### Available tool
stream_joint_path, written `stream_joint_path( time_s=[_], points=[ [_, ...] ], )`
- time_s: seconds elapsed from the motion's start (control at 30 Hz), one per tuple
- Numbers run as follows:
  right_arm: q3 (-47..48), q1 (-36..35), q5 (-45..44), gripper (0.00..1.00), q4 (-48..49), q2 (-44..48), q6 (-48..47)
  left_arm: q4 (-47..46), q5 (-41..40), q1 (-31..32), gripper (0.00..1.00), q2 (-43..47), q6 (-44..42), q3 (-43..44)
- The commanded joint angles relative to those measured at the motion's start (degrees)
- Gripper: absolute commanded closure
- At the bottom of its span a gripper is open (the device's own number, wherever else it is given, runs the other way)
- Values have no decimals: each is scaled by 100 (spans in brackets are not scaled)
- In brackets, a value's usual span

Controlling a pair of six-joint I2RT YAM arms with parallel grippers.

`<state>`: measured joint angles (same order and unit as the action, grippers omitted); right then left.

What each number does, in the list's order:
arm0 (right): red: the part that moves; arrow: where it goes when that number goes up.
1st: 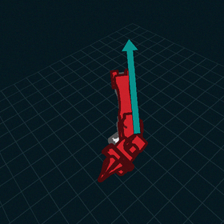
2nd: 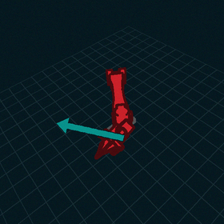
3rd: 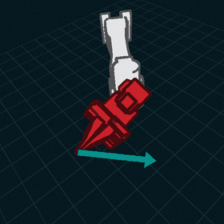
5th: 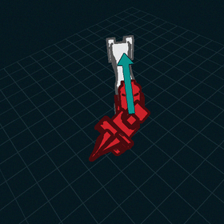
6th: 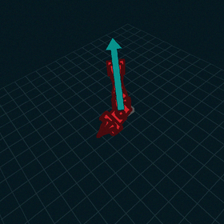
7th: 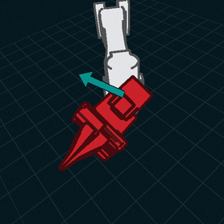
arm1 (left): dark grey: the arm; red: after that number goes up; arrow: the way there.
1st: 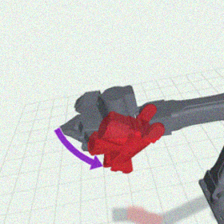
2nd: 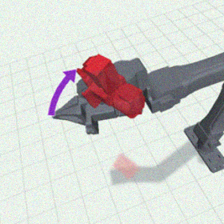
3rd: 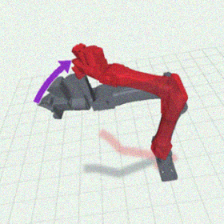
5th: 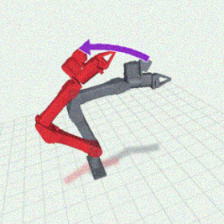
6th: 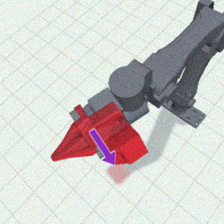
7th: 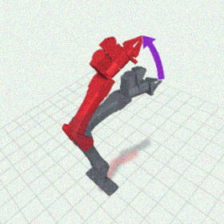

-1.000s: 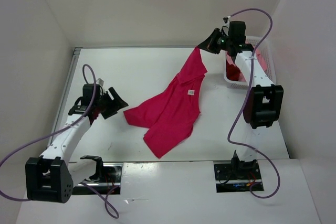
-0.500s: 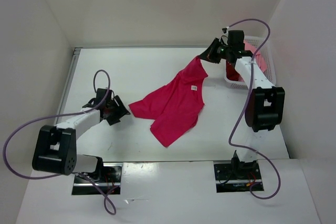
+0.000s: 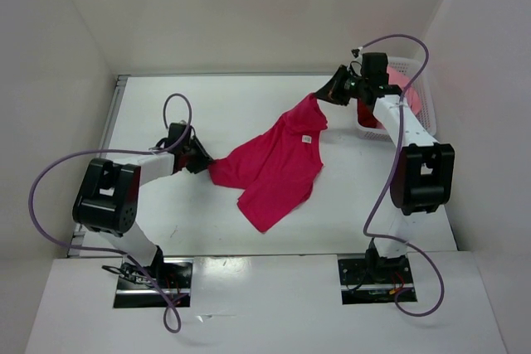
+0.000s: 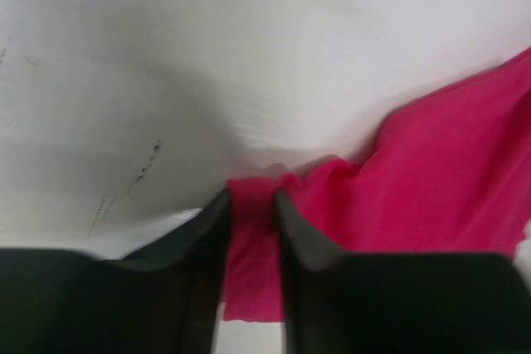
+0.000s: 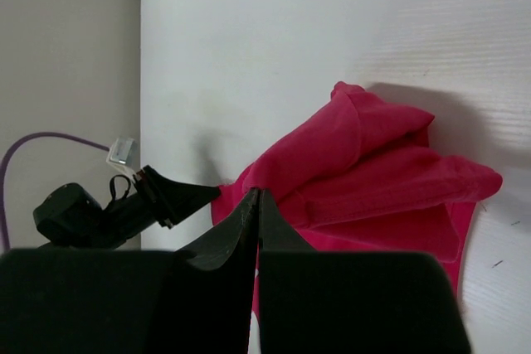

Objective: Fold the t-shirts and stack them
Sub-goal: Flatten out the tshirt

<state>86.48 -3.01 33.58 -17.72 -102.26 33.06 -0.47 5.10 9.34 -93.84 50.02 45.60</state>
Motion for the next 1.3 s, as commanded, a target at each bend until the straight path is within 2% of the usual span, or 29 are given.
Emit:
stream_joint_path(
  time_s=[0.0, 0.13, 0.17, 0.23, 0.3, 0.43, 0.47, 0.5, 0.6, 0.7, 0.87, 0.93, 1.1, 1.23, 1.27],
  points=[
    [-105, -7, 69, 98, 146, 514, -115, 29, 52, 129, 70, -100, -27, 71],
    [-105, -59, 69, 98, 31, 706, -115, 266, 52, 129, 89, 584, -141, 229],
    [-35, -60, 69, 98, -56, 707, -115, 267, 52, 129, 91, 586, -142, 282],
    [114, -112, 69, 97, -239, 952, -185, 547, 192, 129, 96, 1198, -212, 561],
    [272, -235, -70, 97, -442, 1119, -351, 897, 193, 68, 98, 1604, -352, 817],
    [800, -525, -563, 97, -988, 1831, -511, 1452, 306, -485, 100, 2774, -642, 1643],
    [888, -587, -563, 97, -1136, 1998, -511, 1592, 385, -617, 100, 2827, -703, 1906],
    [984, -587, -563, 97, -1233, 2295, -511, 1924, 473, -835, 100, 2828, -852, 2526],
    [1406, -587, -616, 97, -1505, 2858, -449, 2339, 606, -970, 100, 2880, -985, 3330],
    [2404, -587, -783, 97, -1891, 3080, -397, 2744, 387, -1022, 100, 2933, -1151, 4384],
    [3768, -684, -941, 97, -2000, 2852, -389, 3438, -428, -1022, 100, 2732, -1609, 6719],
    [4130, -684, -941, 97, -2051, 2512, -388, 3492, -624, -1022, 100, 2731, -1758, 7066],
    [4966, -552, -1064, 97, -2104, 1684, -257, 3440, -792, -1022, 100, 2731, -1952, 7086],
    [4827, -97, -776, 97, -1589, 981, -125, 3011, -581, -1022, 98, 2731, -1952, 5954],
    [4582, -8, -618, 97, -1464, 701, -72, 2896, -581, -1022, 98, 2731, -1952, 5325]
  ],
)
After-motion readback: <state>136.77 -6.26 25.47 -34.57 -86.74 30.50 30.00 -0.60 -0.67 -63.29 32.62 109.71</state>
